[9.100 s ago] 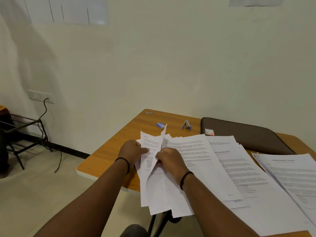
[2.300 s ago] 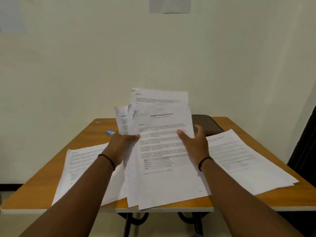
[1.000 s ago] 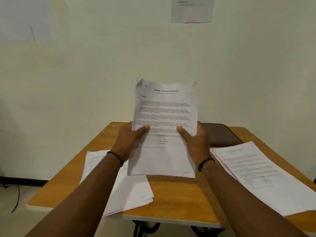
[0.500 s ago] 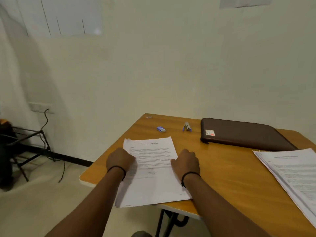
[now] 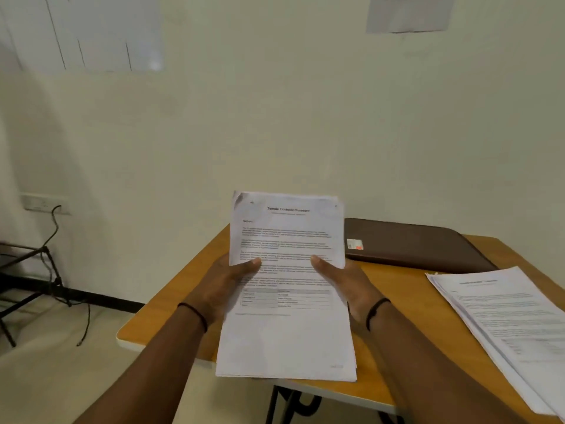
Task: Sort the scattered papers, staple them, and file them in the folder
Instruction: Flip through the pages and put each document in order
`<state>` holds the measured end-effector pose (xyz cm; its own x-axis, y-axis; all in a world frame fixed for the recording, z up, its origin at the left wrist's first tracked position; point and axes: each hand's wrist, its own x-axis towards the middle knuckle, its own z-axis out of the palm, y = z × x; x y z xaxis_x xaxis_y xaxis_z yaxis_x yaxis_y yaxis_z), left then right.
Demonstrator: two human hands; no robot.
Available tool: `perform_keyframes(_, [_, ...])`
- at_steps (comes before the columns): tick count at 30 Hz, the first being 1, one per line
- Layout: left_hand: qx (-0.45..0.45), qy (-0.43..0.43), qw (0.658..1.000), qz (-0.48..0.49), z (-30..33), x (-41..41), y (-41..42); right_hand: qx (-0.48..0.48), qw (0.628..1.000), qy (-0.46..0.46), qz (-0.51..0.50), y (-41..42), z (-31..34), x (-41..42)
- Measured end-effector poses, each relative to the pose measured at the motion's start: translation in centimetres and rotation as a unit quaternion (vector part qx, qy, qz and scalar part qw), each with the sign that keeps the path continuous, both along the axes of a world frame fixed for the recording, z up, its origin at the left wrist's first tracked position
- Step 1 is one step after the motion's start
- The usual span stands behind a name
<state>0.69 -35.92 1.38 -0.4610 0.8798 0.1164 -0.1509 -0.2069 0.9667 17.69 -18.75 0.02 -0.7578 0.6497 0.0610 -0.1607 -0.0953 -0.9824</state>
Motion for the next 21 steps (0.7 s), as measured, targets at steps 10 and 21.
perform_keyframes(10, [0.089,0.131,0.986,0.044,7.0,6.1,6.6,0.195,0.964,0.074,-0.165,1.2,8.9,7.9])
perform_keyframes(21, [0.117,0.153,0.976,0.101,7.6,8.5,8.4,0.181,0.952,0.100,-0.224,2.5,7.9,10.5])
